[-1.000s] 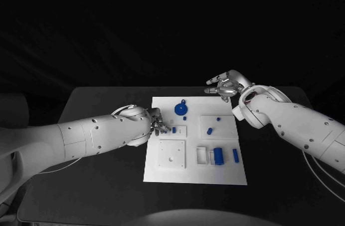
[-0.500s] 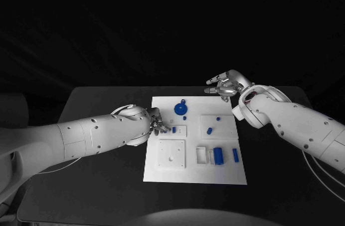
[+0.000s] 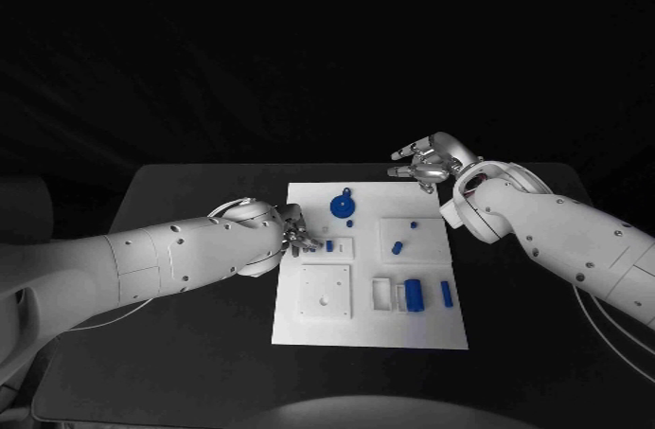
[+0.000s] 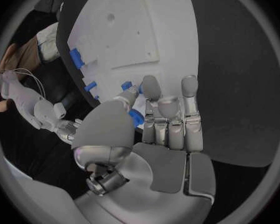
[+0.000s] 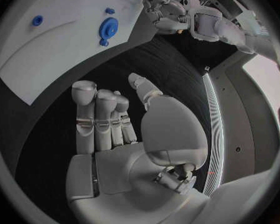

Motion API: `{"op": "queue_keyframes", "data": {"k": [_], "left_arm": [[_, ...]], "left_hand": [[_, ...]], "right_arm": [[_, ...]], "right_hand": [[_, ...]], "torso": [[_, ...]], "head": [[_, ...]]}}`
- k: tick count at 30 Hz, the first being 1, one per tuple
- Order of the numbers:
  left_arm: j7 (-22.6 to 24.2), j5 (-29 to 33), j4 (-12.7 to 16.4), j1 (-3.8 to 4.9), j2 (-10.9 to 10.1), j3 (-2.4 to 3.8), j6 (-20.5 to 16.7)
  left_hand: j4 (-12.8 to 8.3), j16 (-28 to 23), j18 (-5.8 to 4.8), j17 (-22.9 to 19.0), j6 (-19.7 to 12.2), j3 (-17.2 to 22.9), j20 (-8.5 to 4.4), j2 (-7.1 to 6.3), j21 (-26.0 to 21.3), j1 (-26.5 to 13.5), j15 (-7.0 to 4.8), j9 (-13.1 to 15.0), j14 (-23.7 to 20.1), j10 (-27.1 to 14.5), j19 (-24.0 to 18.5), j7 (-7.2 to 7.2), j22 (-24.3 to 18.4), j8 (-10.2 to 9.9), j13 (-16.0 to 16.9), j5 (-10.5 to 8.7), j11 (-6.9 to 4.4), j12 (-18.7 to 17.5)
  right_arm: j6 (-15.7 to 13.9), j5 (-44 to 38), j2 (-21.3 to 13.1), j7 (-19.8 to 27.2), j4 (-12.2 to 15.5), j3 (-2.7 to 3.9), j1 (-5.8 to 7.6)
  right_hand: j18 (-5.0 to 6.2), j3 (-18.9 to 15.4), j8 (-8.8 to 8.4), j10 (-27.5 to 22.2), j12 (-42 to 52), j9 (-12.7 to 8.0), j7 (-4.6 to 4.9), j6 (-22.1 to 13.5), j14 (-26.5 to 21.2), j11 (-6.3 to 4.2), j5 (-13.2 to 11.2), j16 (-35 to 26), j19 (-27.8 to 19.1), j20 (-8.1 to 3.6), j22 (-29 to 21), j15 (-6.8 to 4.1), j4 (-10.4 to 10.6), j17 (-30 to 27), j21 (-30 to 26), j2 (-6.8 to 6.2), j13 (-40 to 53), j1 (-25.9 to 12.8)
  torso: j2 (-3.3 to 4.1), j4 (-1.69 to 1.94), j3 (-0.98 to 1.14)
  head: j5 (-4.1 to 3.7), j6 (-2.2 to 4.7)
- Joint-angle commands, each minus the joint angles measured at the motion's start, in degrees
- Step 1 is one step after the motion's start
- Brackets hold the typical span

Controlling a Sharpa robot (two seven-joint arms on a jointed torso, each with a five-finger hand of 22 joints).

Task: Assemble the parts on the task board

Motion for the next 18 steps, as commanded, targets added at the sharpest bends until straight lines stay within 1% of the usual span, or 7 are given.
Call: {"op": "queue_keyframes", "data": {"k": [1,2,5,6,8,12,18], "left_arm": [[0.3,0.6,0.1,-0.15,0.0,-0.07,0.7],[0.3,0.7,0.1,-0.15,0.0,-0.07,0.7],[0.3,0.7,0.1,-0.16,-0.1,-0.06,0.6],[0.3,0.8,0.1,-0.17,-0.1,-0.06,0.5],[0.3,0.8,0.1,-0.17,-0.1,-0.05,0.4],[0.4,0.8,0.1,-0.18,-0.1,-0.04,0.2],[0.5,0.8,0.1,-0.19,-0.2,-0.03,-0.2]], "left_hand": [[0.7,-0.4,-0.38,-0.1,0.3,0.1,-0.21,-0.82,-0.4,0.1,-0.21,0.1,0.1,2.8,0.1,-0.26,1.0,-0.2,0.0,-0.29,-0.09,0.2],[1.3,-0.3,-0.41,0.0,0.4,0.2,-0.23,-1.20,-0.4,0.2,-0.23,0.1,0.2,2.8,0.1,-0.24,1.1,-0.2,-0.1,-0.34,-0.08,0.2],[2.0,-0.3,-0.43,0.0,0.5,0.2,-0.25,-1.61,-0.4,0.1,-0.23,0.1,0.1,2.8,0.1,-0.25,1.1,-0.2,-0.1,-0.49,-0.07,0.2],[3.0,-0.4,-0.43,-0.1,0.5,0.4,-0.27,-2.07,-0.5,0.3,-0.25,0.2,0.1,2.8,0.1,-0.25,1.1,-0.2,-0.1,-0.65,-0.10,0.2],[3.6,-0.4,-0.45,-0.1,0.6,0.3,-0.27,-2.39,-0.5,0.2,-0.24,0.2,0.1,2.8,0.1,-0.25,1.1,-0.2,-0.1,-0.89,-0.08,0.2],[4.8,-0.4,-0.46,-0.1,0.7,0.2,-0.28,-3.00,-0.5,0.3,-0.25,0.2,0.1,2.8,0.2,-0.24,1.1,-0.2,-0.1,-1.29,-0.07,0.2],[6.1,-0.4,-0.47,-0.1,0.8,0.2,-0.29,-3.50,-0.5,0.3,-0.25,0.3,0.1,2.8,0.2,-0.21,1.0,-0.2,-0.1,-1.93,-0.06,0.2]], "right_arm": [[0.5,-0.1,0.0,0.5,0.0,0.02,-0.07],[0.5,-0.1,0.0,0.5,0.0,0.02,-0.07],[0.5,-0.1,0.0,0.5,0.0,0.02,-0.09],[0.5,-0.1,0.0,0.5,0.0,0.02,-0.11],[0.5,-0.1,0.0,0.5,0.0,0.02,-0.12],[0.4,-0.5,0.1,0.5,0.0,0.02,-0.19],[0.3,-1.5,0.1,0.6,0.0,0.03,-0.30]], "right_hand": [[0.77,0.2,-0.20,-0.2,-0.4,0.0,0.01,0.2,-0.1,-0.02,0.3,-0.4,3.1,0.03,4.4,-0.32,-0.1,0.0,-0.4,0.16,-0.1,-0.6],[0.77,0.2,-0.20,-0.2,-0.4,0.0,0.01,0.2,-0.1,-0.02,0.3,-0.4,3.1,0.03,4.4,-0.32,-0.1,0.0,-0.4,0.16,-0.1,-0.6],[0.77,0.2,-0.20,-0.2,-0.4,0.0,0.01,0.2,-0.1,-0.02,0.3,-0.4,3.1,0.03,4.4,-0.32,-0.1,0.0,-0.4,0.16,-0.1,-0.6],[0.77,0.2,-0.20,-0.2,-0.4,0.0,0.01,0.2,-0.1,-0.02,0.3,-0.4,3.1,0.03,4.4,-0.32,-0.1,0.0,-0.4,0.16,-0.1,-0.6],[0.77,0.2,-0.20,-0.2,-0.4,0.0,0.01,0.2,-0.1,-0.02,0.3,-0.4,3.1,0.03,4.4,-0.32,-0.1,0.0,-0.4,0.16,-0.1,-0.6],[0.76,0.2,-0.21,-0.2,-0.4,0.0,0.01,0.1,0.0,-0.03,0.3,-0.3,3.1,0.02,4.4,-0.33,-0.2,0.0,-0.3,0.19,-0.1,-0.5],[0.76,0.2,-0.21,-0.2,-0.4,0.0,0.01,0.1,0.0,-0.03,0.3,-0.3,3.1,0.02,4.4,-0.33,-0.2,0.0,-0.3,0.19,-0.1,-0.5]], "torso": [[-0.01,0.02,0.00],[-0.01,0.01,0.00],[0.00,-0.01,0.00],[0.00,-0.01,0.00],[0.00,-0.01,0.01],[0.00,-0.01,0.02],[-0.01,-0.01,0.04]], "head": [[0.01,0.00],[0.03,-0.03],[0.03,-0.04],[0.03,-0.04],[0.03,-0.04],[-0.02,-0.04],[-0.03,-0.04]]}}
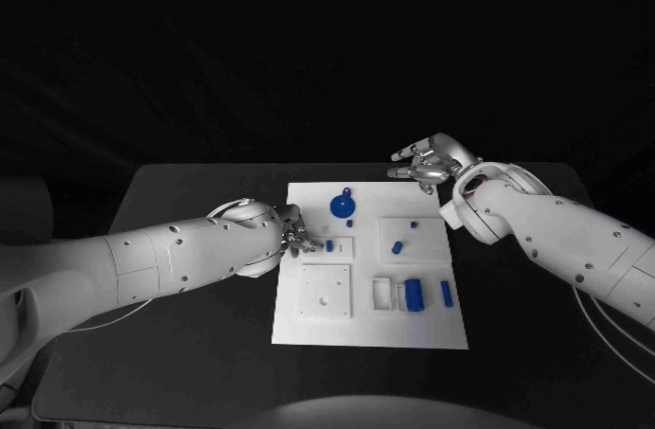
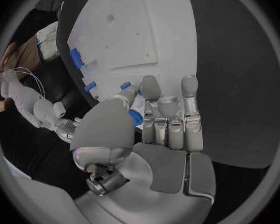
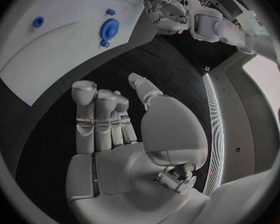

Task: Assemble the parts on the task board

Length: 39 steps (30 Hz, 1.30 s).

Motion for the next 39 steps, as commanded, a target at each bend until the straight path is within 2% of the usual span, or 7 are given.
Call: {"op": "queue_keyframes", "data": {"k": [1,7,13,17,24,34,39], "left_arm": [[0.5,0.4,0.1,-0.06,0.0,-0.01,-0.2],[0.7,0.4,0.1,-0.06,-0.1,0.02,-0.8],[0.8,0.5,0.1,-0.06,-0.2,0.04,-1.1],[0.9,0.8,0.1,-0.06,-0.3,0.06,-1.3],[1.1,1.3,0.1,-0.06,-0.5,0.12,-1.8],[1.5,2.5,0.7,-0.07,-1.3,0.47,-2.1],[1.8,4.3,1.4,-0.06,-1.9,1.57,-2.4]], "left_hand": [[0.7,-0.2,-0.48,0.0,0.3,-0.1,-0.30,-0.62,-0.3,0.0,-0.25,0.1,0.1,2.8,0.2,-0.01,1.1,-0.2,-0.1,-0.31,-0.07,0.2],[4.4,-0.3,-0.55,-0.2,0.6,-0.4,-0.38,-2.60,-0.4,-0.8,-0.27,0.1,0.1,2.8,0.2,0.12,1.1,-0.3,-0.1,-3.14,-0.02,0.1],[5.2,-0.4,-0.56,-0.2,0.7,-0.6,-0.38,-3.16,-0.4,-1.2,-0.26,0.1,0.1,2.8,0.3,0.15,1.1,-0.3,-0.2,-3.90,-0.01,0.1],[6.7,-0.4,-0.57,-0.2,0.7,-0.8,-0.41,-3.90,-0.5,-2.0,-0.28,0.1,0.1,2.8,0.3,0.16,1.1,-0.3,-0.2,-5.87,0.00,0.2],[7.1,-0.4,-0.70,-0.2,0.8,-1.5,-0.60,-4.63,-0.5,-3.3,-0.39,0.1,0.1,2.8,0.3,0.14,1.1,-0.4,-0.3,-6.20,-0.05,0.1],[7.1,-0.5,-0.86,-0.1,0.8,-1.7,-0.76,-4.75,-0.5,-3.4,-0.47,0.2,0.1,2.8,0.3,0.14,1.1,-0.6,-0.5,-6.21,-0.07,0.2],[7.2,-0.6,-0.86,-0.1,0.8,-2.2,-0.80,-5.15,-0.5,-4.3,-0.49,0.3,0.0,2.8,0.2,0.15,1.0,-0.9,-0.7,-6.25,-0.07,0.2]], "right_arm": [[0.3,-1.3,0.0,0.6,0.1,0.02,-0.08],[0.2,-1.4,0.0,0.5,0.0,0.03,-0.14],[0.2,-1.5,0.0,0.5,0.0,0.03,-0.16],[0.2,-1.5,0.0,0.5,0.0,0.03,-0.18],[0.2,-1.5,0.0,0.5,0.0,0.03,-0.20],[0.3,-1.5,-0.1,0.5,0.0,0.03,-0.24],[0.2,-1.5,-0.1,0.5,-0.1,0.03,-0.27]], "right_hand": [[0.76,0.2,-0.21,-0.2,-0.4,0.0,0.01,0.1,0.0,-0.04,0.3,-0.3,3.1,0.02,4.4,-0.33,-0.2,0.0,-0.3,0.19,-0.1,-0.5],[0.76,0.2,-0.21,-0.2,-0.4,0.0,0.01,0.1,0.0,-0.04,0.3,-0.3,3.1,0.02,4.4,-0.33,-0.2,0.0,-0.3,0.19,-0.1,-0.5],[0.78,0.3,-0.21,-0.3,-0.5,0.0,0.02,0.1,0.0,-0.03,0.4,-0.4,3.1,0.02,4.4,-0.32,-0.4,0.0,-0.5,0.18,-0.2,-0.5],[0.78,0.3,-0.21,-0.3,-0.5,0.0,0.02,0.1,0.0,-0.03,0.4,-0.4,3.1,0.02,4.4,-0.32,-0.4,0.0,-0.5,0.18,-0.2,-0.5],[0.78,0.3,-0.21,-0.3,-0.5,0.0,0.02,0.1,0.0,-0.03,0.4,-0.4,3.1,0.02,4.4,-0.32,-0.4,0.0,-0.5,0.18,-0.2,-0.5],[0.78,0.3,-0.21,-0.3,-0.5,0.0,0.02,0.1,0.0,-0.03,0.4,-0.4,3.1,0.02,4.4,-0.32,-0.4,0.0,-0.5,0.18,-0.2,-0.5],[0.78,0.3,-0.21,-0.3,-0.5,0.0,0.02,0.1,0.0,-0.03,0.4,-0.4,3.1,0.02,4.4,-0.32,-0.4,0.0,-0.5,0.18,-0.2,-0.5]], "torso": [[0.00,0.01,0.03],[-0.01,-0.01,0.00],[0.00,0.00,0.01],[-0.01,0.00,-0.02],[0.00,0.02,-0.02],[0.00,0.01,-0.01],[0.00,0.00,-0.01]], "head": [[-0.04,-0.01],[-0.01,0.22],[-0.05,0.11],[-0.07,0.11],[-0.10,0.11],[-0.20,0.03],[-0.28,0.00]]}}
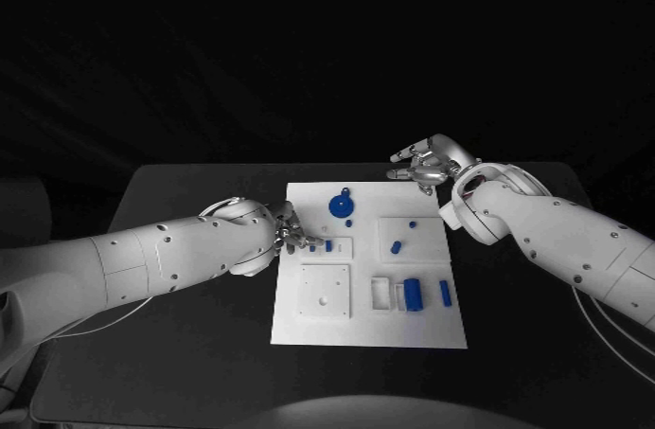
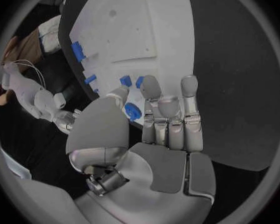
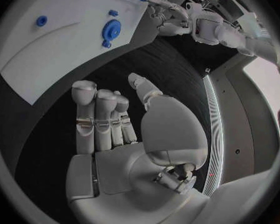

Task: Assemble the parts on the task board

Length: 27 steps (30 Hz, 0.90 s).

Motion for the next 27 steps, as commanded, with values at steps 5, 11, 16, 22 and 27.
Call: {"op": "queue_keyframes", "data": {"k": [5,11,16,22,27], "left_arm": [[1.6,3.1,0.8,0.03,-0.6,2.83,-2.6],[9.2,8.6,0.0,0.74,-1.0,5.79,-6.7],[17.7,11.0,-1.9,1.67,0.3,6.43,-6.0],[24.5,3.8,-3.9,1.94,2.9,5.84,-4.4],[26.8,-5.0,-6.0,1.97,5.3,5.35,-5.1]], "left_hand": [[0.1,-1.1,-0.87,-0.9,-0.2,-0.5,-0.47,-0.37,-0.4,-4.0,-0.52,-0.5,-0.3,2.8,-0.2,0.32,1.0,-1.3,-0.4,-0.35,0.01,-0.2],[-8.5,-6.5,-0.73,-4.4,-6.7,4.8,0.97,9.22,-3.7,6.3,1.21,-9.5,-4.4,-0.8,-2.4,3.15,-0.7,-8.5,-3.0,6.56,1.73,-7.2],[-22.3,-13.6,0.46,-9.6,-9.7,3.7,3.53,13.51,-10.3,16.3,4.33,-29.2,-9.4,-7.2,-5.6,7.35,-4.4,-10.5,-9.4,9.35,4.89,-20.2],[-26.1,-15.7,2.71,-11.6,-11.1,2.7,6.03,13.00,-10.6,20.0,6.51,-47.0,-10.4,-9.8,-7.7,9.52,-1.7,-10.4,-18.6,0.99,7.95,-32.9],[-24.9,-17.3,3.49,-14.0,-10.3,-1.6,6.90,10.22,-13.8,19.0,7.23,-57.4,-9.1,-12.0,-5.4,8.85,-4.3,-10.4,-18.5,0.12,8.55,-34.1]], "right_arm": [[0.3,-0.5,0.0,0.5,-0.1,0.02,-0.08],[0.3,-0.5,-0.1,0.6,-0.2,0.02,-0.09],[-0.1,-0.2,-0.1,0.8,-0.4,0.02,-0.09],[-1.3,0.7,0.2,1.7,-0.6,0.02,-0.09],[-1.8,1.5,0.5,2.6,-0.8,0.02,-0.08]], "right_hand": [[0.78,0.0,-0.21,-0.3,-0.2,0.0,0.02,0.1,0.0,-0.04,0.4,-0.2,3.1,0.02,4.4,-0.33,-0.1,0.0,-0.2,0.18,-0.1,-0.5],[0.77,0.0,-0.19,-0.3,-0.2,0.0,0.02,0.1,0.0,-0.03,0.4,-0.2,3.1,0.03,4.4,-0.32,-0.2,-0.1,-0.2,0.24,-0.1,-0.7],[0.94,-0.1,-0.17,-1.3,-2.4,0.0,0.02,0.0,-0.4,-0.06,0.3,-1.1,2.9,0.05,4.0,-0.29,-0.2,-0.7,-1.6,0.26,-1.8,-0.6],[1.43,0.7,-0.19,-2.4,-16.9,0.0,-0.07,0.0,-1.3,-0.56,0.3,-8.8,2.3,-0.14,0.7,-0.66,-0.6,-5.5,-11.7,0.26,-16.9,-0.4],[1.41,2.4,-0.19,-0.3,-28.5,0.0,-0.03,0.3,-0.8,-0.44,0.4,-12.6,2.4,-0.28,-2.6,-0.65,-0.7,-7.5,-18.5,-0.17,-30.2,-0.8]], "torso": [[0.00,0.00,0.01],[-0.07,-0.05,0.09],[0.04,0.04,0.11],[0.12,-0.22,-0.01],[0.22,-0.44,0.06]], "head": [[-0.16,0.03],[-0.24,0.11],[-0.32,0.44],[-0.46,0.88],[-0.37,1.44]]}}
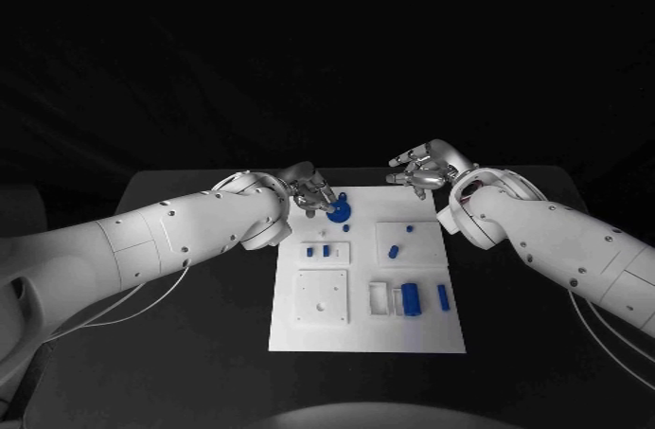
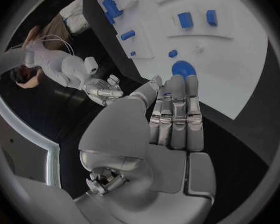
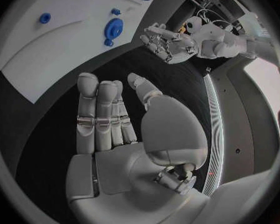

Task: Assemble the parts on the task board

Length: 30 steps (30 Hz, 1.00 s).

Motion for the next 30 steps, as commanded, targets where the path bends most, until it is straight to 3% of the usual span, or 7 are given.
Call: {"op": "queue_keyframes", "data": {"k": [1,4,6,8,13,21,30], "left_arm": [[6.4,-10.4,-1.5,0.10,1.4,-0.17,-0.5],[7.5,-14.6,-3.2,0.09,2.8,-0.65,-1.1],[8.3,-17.2,-4.2,0.06,3.7,-1.14,-1.3],[9.0,-19.5,-4.9,0.01,4.4,-1.72,-1.4],[9.6,-24.5,-5.8,-0.27,5.8,-3.06,-1.8],[8.8,-30.5,-7.7,-0.91,7.4,-4.57,-1.0],[7.8,-32.8,-8.6,-1.30,8.1,-5.14,-0.6]], "left_hand": [[0.9,-1.0,0.25,-1.3,0.8,-2.5,0.10,-1.20,-2.3,0.1,-0.04,-4.6,1.0,-0.8,1.7,-0.70,-2.1,-0.1,-0.1,-0.06,-0.09,-0.2],[1.1,-1.0,0.32,-1.7,1.2,-3.4,-0.09,-1.61,-3.0,0.5,-0.02,-6.1,1.8,-1.2,2.9,-0.38,-2.8,0.0,-0.1,-0.04,0.18,-0.2],[1.2,-1.0,0.33,-1.9,1.1,-3.8,-0.14,-1.80,-3.4,0.7,-0.05,-6.9,2.1,-1.7,3.4,-0.76,-3.0,0.0,-0.1,0.03,0.27,-0.2],[1.0,-0.7,0.45,-1.9,1.2,-3.9,-0.15,-1.97,-3.5,1.1,0.02,-7.4,2.4,-2.6,3.9,-0.66,-2.9,0.0,-0.1,0.33,0.53,-0.2],[0.8,1.3,0.81,-1.3,1.4,-3.8,-0.31,-2.33,-2.9,1.7,-0.16,-8.6,3.5,-4.9,5.2,-0.91,-1.3,0.0,-0.1,0.55,0.86,-0.3],[1.1,4.5,1.54,-1.1,0.0,-3.5,-0.67,-3.14,-0.6,2.6,-0.69,-9.0,6.7,-8.5,7.1,-0.80,3.1,-0.1,-0.1,1.14,1.26,-0.3],[2.1,6.1,1.54,-1.3,-0.6,-3.5,-0.80,-3.20,-0.3,3.0,-0.90,-9.1,6.7,-7.1,7.4,-0.70,4.0,-0.1,-0.1,1.22,0.92,-0.3]], "right_arm": [[-1.1,1.1,0.2,2.0,-0.1,0.02,-0.03],[-1.4,1.4,0.4,2.6,-0.2,0.02,-0.03],[-1.7,1.7,0.6,3.0,-0.3,0.02,-0.02],[-1.9,2.0,0.7,3.3,-0.3,0.02,-0.02],[-2.3,2.4,0.7,3.8,-0.3,0.03,0.03],[-2.7,2.6,0.8,4.0,-0.1,0.03,0.25],[-2.6,2.6,0.7,3.9,0.0,0.03,0.46]], "right_hand": [[0.62,0.9,-0.22,0.9,-5.8,0.0,0.10,0.2,0.2,0.14,0.3,-1.3,2.2,-0.21,-1.8,0.15,0.1,-0.9,-4.5,-0.42,-6.1,-0.6],[0.87,2.4,-0.09,5.7,-16.0,-0.1,0.26,0.6,0.2,0.66,0.0,-3.7,2.2,0.24,-5.8,0.65,-0.1,-3.5,-10.6,-0.55,-18.0,-0.8],[0.91,2.5,-0.21,3.9,-19.2,0.0,0.37,0.8,0.1,1.20,0.3,-3.6,2.3,0.23,-6.2,0.75,0.0,-3.7,-10.7,-0.59,-20.8,-1.0],[1.44,3.2,-0.18,7.2,-25.5,-0.1,0.43,1.0,-0.1,1.66,0.2,-3.3,2.4,0.67,-7.0,1.06,-0.2,-4.0,-10.8,-0.70,-29.0,-1.2],[2.20,5.2,-0.25,5.8,-28.6,-0.1,0.62,1.5,-0.1,2.90,0.3,-2.9,2.3,1.31,-7.6,1.72,-0.2,-4.4,-10.2,-0.94,-35.8,-2.1],[2.18,5.1,-0.21,5.4,-28.8,0.0,0.71,1.3,-0.2,3.00,0.3,-2.8,2.3,1.27,-7.8,1.74,0.0,-4.6,-10.1,-1.06,-35.6,-2.2],[2.21,5.0,-0.18,5.2,-28.8,0.0,0.75,1.2,-0.2,3.06,0.4,-2.8,2.3,1.30,-8.0,1.78,0.1,-4.7,-10.1,-1.14,-35.7,-2.2]], "torso": [[0.10,-0.23,0.05],[0.10,-0.19,0.03],[0.11,-0.19,0.04],[0.17,-0.22,0.07],[0.37,-0.30,0.06],[0.84,-0.71,0.17],[1.00,-0.94,0.21]], "head": [[0.05,0.45],[-0.09,0.56],[-0.14,0.55],[-0.13,0.58],[-0.33,0.77],[-0.27,1.12],[-0.29,1.18]]}}
